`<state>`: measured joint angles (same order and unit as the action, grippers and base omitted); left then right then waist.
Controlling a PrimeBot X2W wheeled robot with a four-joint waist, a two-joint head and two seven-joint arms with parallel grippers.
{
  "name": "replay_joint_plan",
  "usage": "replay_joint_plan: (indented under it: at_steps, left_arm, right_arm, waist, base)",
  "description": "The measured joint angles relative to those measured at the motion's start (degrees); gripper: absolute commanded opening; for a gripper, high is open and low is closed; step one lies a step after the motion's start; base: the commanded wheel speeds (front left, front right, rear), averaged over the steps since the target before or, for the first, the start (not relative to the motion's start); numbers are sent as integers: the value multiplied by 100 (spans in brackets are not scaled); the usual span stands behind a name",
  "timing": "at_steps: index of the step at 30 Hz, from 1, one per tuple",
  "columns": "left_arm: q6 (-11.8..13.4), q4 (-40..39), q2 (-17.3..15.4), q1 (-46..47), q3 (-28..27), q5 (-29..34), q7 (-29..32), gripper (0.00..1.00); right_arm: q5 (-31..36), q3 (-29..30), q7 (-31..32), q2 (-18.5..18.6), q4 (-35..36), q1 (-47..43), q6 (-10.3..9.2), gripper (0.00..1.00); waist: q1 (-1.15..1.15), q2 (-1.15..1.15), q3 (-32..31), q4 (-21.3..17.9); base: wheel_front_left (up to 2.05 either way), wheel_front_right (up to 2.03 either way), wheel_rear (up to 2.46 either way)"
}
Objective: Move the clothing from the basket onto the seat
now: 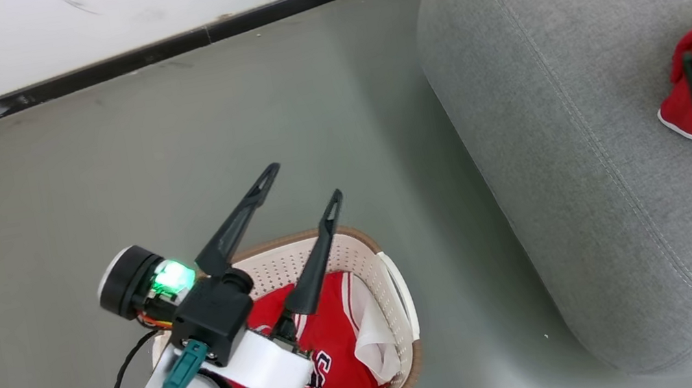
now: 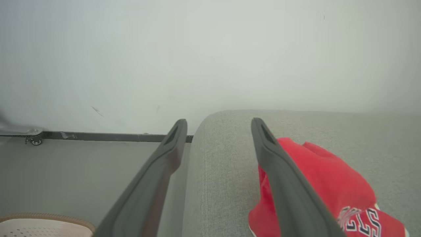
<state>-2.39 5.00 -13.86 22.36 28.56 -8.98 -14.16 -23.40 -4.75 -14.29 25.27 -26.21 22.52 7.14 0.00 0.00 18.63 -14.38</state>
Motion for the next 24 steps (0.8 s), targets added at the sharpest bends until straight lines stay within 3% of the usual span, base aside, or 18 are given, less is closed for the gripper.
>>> replay_joint_plan:
  at_steps: [10,24]
  left_arm:
    - [298,244,-10,-247,-379,-129,-7,100]
    - [747,260,132,-732,-883,-301,-8,100]
  right_arm:
    - [465,-583,0,-358,428,335,0,100]
    - [743,-910,3,-1295,517,349,0,100]
  waist:
    - [0,0,-191,255]
    - [0,0,-543,778]
  base:
    - [0,0,0]
    - [0,0,0]
